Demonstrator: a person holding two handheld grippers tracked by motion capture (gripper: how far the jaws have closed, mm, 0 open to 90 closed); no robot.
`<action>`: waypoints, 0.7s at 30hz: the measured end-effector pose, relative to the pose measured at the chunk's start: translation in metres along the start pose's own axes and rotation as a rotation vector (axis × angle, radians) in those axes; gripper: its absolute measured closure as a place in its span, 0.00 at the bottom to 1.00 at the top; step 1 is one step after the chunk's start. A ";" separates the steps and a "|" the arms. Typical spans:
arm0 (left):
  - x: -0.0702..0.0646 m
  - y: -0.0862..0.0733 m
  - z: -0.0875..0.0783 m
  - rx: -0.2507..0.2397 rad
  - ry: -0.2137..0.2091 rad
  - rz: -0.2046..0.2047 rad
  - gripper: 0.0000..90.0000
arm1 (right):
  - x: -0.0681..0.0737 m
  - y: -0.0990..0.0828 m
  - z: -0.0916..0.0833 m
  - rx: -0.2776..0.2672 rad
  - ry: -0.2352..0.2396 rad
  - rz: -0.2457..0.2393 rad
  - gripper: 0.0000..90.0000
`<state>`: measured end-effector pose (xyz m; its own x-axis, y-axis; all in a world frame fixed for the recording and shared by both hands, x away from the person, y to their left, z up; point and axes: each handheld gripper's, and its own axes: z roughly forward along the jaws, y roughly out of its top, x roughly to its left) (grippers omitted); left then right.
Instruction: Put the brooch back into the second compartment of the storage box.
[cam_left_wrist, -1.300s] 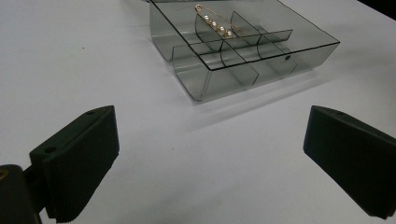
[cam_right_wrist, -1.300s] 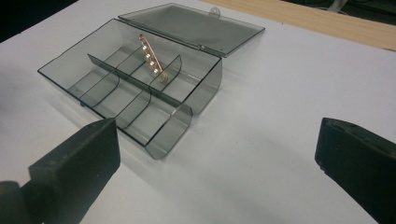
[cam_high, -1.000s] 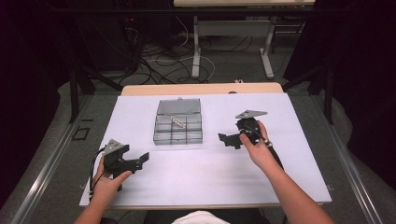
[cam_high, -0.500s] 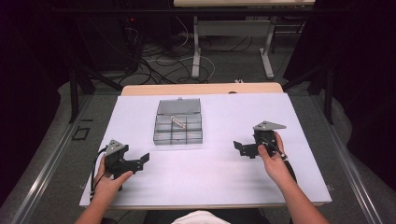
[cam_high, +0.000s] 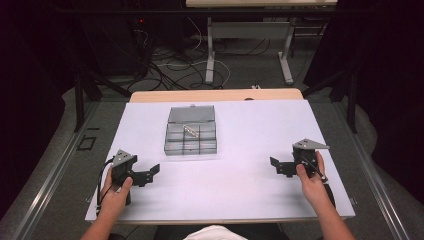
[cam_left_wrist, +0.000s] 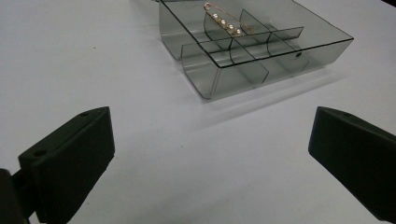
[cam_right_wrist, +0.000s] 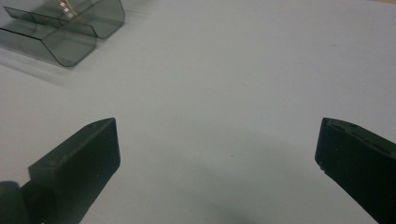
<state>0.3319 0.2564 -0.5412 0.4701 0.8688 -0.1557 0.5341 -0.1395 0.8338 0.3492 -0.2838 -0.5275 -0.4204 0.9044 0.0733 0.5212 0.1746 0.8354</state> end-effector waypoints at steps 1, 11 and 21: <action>0.000 0.000 0.000 -0.001 -0.001 0.000 0.00 | -0.003 -0.003 0.000 0.006 -0.014 -0.003 0.00; 0.002 0.000 -0.002 -0.005 0.010 -0.019 0.00 | -0.024 -0.017 0.004 0.048 -0.050 0.030 0.00; 0.002 0.000 -0.002 -0.002 0.002 -0.020 0.00 | -0.045 -0.029 0.003 0.079 -0.098 0.113 0.00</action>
<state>0.3318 0.2594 -0.5404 0.4583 0.8721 -0.1716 0.5420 -0.1212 0.8316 0.3557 -0.3286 -0.5566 -0.2838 0.9528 0.1077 0.6195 0.0965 0.7791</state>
